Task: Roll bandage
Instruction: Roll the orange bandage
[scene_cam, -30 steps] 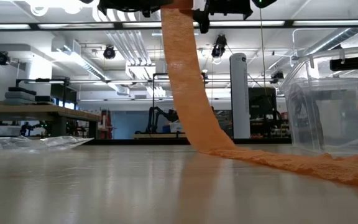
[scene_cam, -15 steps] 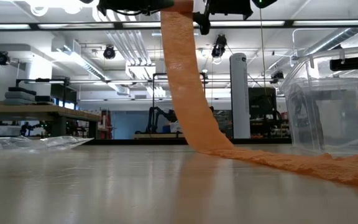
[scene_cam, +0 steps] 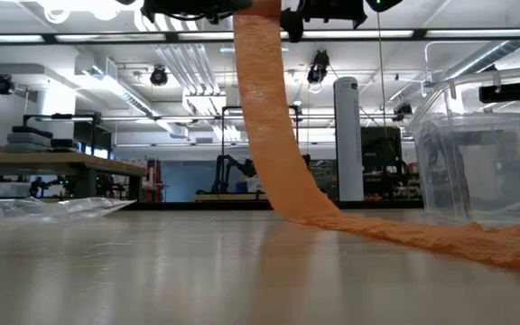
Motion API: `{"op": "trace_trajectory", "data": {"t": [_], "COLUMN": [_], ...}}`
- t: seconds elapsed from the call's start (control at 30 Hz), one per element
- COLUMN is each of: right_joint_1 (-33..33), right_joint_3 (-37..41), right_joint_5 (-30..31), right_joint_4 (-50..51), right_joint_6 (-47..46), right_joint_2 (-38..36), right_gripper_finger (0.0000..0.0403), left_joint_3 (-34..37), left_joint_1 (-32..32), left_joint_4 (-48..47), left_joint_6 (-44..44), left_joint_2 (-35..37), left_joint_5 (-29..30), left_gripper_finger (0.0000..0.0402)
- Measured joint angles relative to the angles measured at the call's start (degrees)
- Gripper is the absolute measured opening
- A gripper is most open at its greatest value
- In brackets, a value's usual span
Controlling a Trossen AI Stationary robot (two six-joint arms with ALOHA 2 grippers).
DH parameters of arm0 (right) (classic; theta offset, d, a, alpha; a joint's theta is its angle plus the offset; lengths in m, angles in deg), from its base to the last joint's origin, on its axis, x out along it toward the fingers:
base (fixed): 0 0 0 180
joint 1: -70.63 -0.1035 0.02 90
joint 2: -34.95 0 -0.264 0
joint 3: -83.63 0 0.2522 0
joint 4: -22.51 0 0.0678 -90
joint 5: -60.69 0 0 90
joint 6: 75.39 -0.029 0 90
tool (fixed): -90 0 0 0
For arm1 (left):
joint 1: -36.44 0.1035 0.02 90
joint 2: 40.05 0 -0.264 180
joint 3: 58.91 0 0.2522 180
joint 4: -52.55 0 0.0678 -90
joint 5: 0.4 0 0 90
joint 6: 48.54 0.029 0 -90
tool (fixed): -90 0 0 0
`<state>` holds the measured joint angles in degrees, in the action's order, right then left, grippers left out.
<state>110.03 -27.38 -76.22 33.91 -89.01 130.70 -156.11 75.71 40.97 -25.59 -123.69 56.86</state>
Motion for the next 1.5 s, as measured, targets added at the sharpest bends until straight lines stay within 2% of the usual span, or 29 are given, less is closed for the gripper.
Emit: {"op": "trace_trajectory", "data": {"t": [0.07, 0.17, 0.37, 0.77, 1.27, 1.5], "right_joint_1": [0.0, -0.41, -1.42, -1.38, -1.38, -1.31], "right_joint_3": [0.0, 0.0, 0.0, 0.0, 0.02, 0.02], "right_joint_5": [0.02, 0.0, -0.01, -1.12, -0.6, 0.78], "right_joint_4": [0.05, -0.1, -0.08, -0.02, 0.06, 0.14], "right_joint_6": [4.46, 5.2, -2.14, -15.78, -22.38, -22.57], "right_joint_2": [0.0, 0.0, 0.0, 0.02, 0.09, 0.09], "right_gripper_finger": [0.0316, 0.0321, 0.032, 0.0294, 0.0265, 0.0241], "left_joint_3": [0.0, 0.0, 0.0, 0.0, 0.63, 0.63], "left_joint_1": [0.0, 0.0, 0.0, -0.05, -0.07, -0.07], "left_joint_4": [0.41, 0.69, 1.79, 1.96, 0.98, 0.12], "left_joint_6": [-1.76, -2.51, -2.51, -0.85, 13.12, 18.6], "left_joint_2": [0.0, 0.02, 0.02, 0.04, 0.11, 0.11], "left_joint_5": [-0.84, -0.86, -0.91, -0.82, -0.95, 0.74], "left_gripper_finger": [0.0068, 0.0062, 0.0066, 0.006, 0.0061, 0.0071]}}
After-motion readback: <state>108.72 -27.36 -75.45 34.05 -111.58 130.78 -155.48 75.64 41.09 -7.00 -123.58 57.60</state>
